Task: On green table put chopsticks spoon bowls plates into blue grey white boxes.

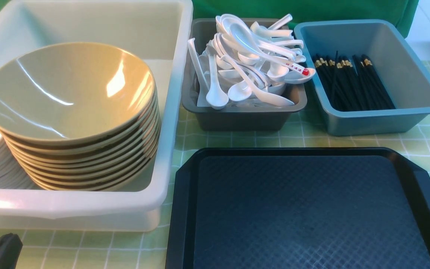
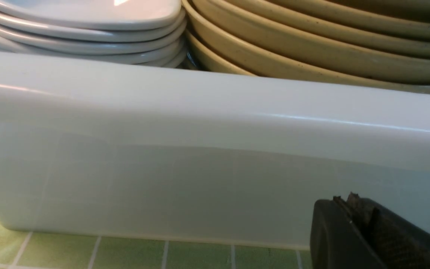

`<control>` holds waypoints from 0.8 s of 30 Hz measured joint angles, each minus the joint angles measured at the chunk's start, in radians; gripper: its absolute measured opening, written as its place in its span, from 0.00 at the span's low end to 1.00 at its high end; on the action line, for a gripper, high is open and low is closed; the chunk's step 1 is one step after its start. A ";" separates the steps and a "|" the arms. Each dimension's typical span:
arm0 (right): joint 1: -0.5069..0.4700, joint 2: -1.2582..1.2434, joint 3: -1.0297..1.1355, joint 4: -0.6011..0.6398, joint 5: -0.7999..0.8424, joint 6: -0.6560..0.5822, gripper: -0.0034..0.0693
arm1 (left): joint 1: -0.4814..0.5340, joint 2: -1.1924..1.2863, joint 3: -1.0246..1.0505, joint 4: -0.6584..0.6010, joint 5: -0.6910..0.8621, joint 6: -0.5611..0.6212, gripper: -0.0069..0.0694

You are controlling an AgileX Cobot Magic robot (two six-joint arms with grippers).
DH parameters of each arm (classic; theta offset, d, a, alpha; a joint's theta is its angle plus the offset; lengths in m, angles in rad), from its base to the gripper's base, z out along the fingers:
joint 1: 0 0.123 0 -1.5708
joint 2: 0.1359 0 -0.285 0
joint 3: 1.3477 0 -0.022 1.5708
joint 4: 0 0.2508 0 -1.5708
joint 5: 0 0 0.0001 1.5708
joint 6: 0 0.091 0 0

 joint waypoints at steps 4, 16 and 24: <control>0.000 0.000 0.000 0.000 0.000 0.000 0.24 | 0.000 0.000 0.000 0.000 0.000 0.000 0.09; 0.000 0.000 0.000 0.000 0.000 0.000 0.26 | 0.000 0.000 0.000 0.000 0.000 0.000 0.09; 0.000 0.000 0.000 0.000 0.000 0.000 0.26 | 0.000 0.000 0.000 0.000 0.000 0.000 0.09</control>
